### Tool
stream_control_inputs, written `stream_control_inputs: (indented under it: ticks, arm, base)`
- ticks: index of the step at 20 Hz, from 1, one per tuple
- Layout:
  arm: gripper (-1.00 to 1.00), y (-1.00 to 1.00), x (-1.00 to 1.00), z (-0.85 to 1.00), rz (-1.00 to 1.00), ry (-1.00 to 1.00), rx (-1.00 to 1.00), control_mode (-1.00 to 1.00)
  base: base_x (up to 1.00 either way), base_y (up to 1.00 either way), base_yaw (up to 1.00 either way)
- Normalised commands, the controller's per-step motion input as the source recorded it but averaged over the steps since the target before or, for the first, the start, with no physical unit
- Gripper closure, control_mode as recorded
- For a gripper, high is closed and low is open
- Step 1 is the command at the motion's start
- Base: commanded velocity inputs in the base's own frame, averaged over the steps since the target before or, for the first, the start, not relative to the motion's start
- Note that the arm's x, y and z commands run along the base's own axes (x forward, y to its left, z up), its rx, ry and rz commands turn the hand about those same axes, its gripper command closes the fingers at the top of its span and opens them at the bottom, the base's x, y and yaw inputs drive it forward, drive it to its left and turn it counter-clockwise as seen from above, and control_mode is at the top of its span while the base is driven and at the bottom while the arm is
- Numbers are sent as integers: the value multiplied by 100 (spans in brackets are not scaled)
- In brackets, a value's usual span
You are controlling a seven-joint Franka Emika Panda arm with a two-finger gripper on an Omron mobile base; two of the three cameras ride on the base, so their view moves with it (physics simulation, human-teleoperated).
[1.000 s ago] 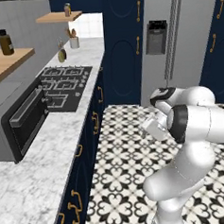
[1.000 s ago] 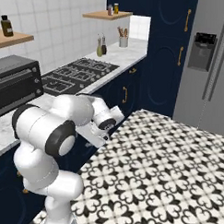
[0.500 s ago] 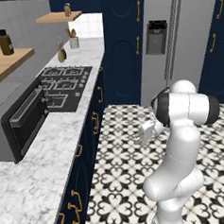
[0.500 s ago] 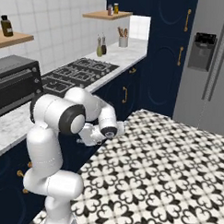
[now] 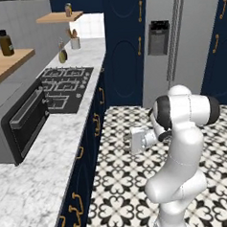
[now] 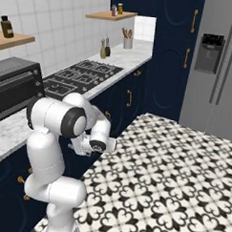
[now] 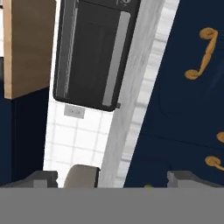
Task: Take a straw from the drawer in front and place it inside the glass cup on the dining counter.
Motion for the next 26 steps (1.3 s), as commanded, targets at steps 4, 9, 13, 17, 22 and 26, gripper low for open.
stream_control_inputs:
  ticks: [4, 9, 13, 17, 22, 26]
  arm:
    - [-100, 33, 10, -1, -2, 19, -8, -100]
    - [-100, 23, 5, -19, 0, 12, -10, -100]
    - [-100, 37, 8, -26, 0, 1, -5, -100]
    - [-100, 42, 19, -29, -3, 0, 0, -100]
    - [-100, 35, 28, -21, -3, 0, 0, -100]
    - [-100, 10, 37, -18, 0, 0, 0, -100]
  base:
    - [0, 0, 0]
    - [0, 0, 0]
    - [0, 0, 0]
    - [0, 0, 0]
    - [0, 0, 0]
    - [0, 0, 0]
